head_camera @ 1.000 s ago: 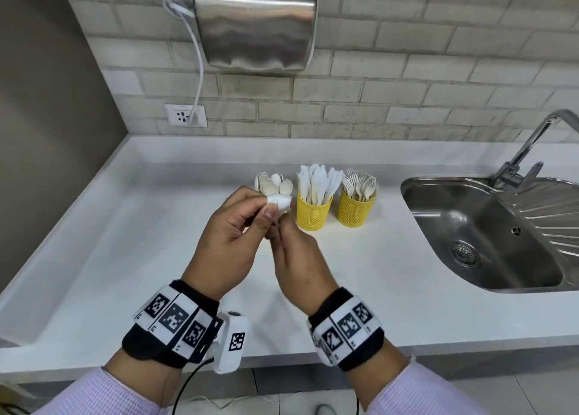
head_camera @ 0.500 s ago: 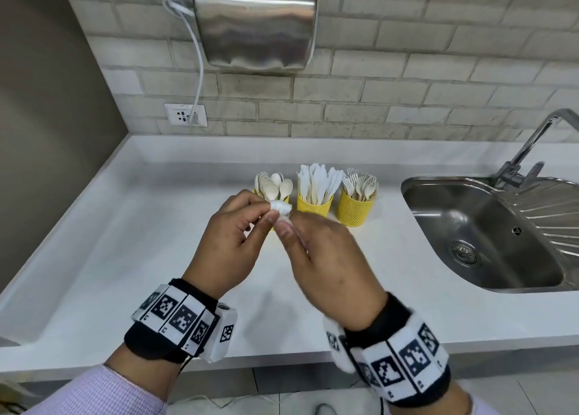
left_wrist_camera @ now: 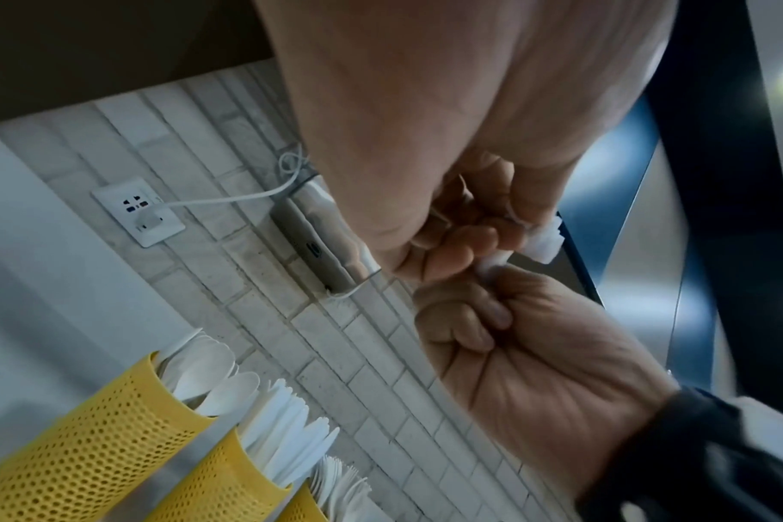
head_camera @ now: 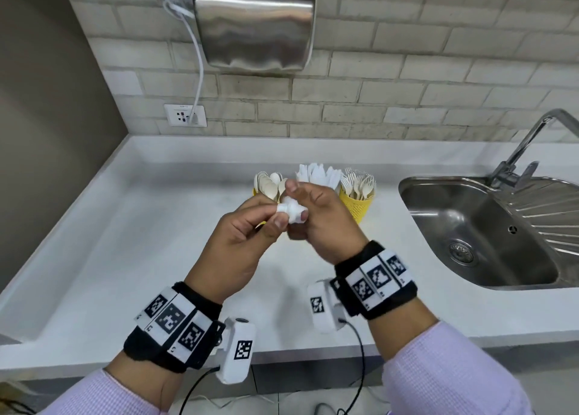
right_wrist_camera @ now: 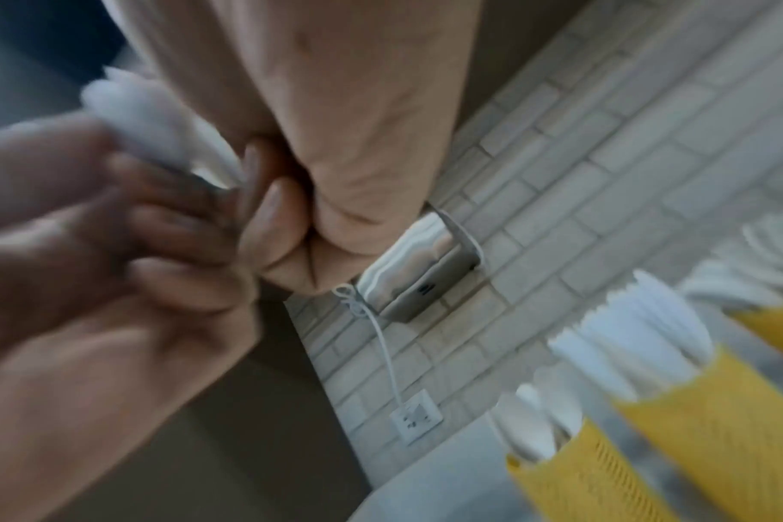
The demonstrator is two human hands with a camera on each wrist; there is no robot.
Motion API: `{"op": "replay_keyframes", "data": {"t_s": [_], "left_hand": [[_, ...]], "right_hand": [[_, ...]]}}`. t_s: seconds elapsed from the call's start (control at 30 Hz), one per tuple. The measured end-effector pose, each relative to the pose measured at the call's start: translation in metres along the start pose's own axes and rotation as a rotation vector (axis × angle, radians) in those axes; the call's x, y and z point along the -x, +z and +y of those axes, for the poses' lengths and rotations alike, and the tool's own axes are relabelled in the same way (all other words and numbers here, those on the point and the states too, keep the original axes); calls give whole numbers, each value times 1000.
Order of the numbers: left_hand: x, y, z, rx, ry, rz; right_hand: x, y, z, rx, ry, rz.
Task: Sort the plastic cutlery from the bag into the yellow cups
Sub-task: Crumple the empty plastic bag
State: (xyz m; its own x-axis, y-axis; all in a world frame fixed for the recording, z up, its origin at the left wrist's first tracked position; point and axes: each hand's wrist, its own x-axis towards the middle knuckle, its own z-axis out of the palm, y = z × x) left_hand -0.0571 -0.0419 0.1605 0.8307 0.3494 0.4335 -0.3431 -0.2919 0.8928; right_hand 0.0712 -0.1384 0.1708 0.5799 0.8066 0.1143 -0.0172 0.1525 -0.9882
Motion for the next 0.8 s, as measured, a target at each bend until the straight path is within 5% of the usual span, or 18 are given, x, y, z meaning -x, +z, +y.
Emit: {"op": "replay_keyframes", "data": {"t_s": [0.17, 0.33, 0.57, 0.8], "left_hand": [[-1, 1, -6, -47, -10, 110], [-1, 5, -19, -105, -54, 154], [3, 6, -34, -507, 165, 106], [3, 9, -22, -391, 141, -71]], "right_hand": [[20, 24, 17, -238, 29, 178], [32, 26, 19, -39, 15, 226], [32, 12, 0, 120, 124, 215], [18, 9, -3, 448, 44, 215]]}}
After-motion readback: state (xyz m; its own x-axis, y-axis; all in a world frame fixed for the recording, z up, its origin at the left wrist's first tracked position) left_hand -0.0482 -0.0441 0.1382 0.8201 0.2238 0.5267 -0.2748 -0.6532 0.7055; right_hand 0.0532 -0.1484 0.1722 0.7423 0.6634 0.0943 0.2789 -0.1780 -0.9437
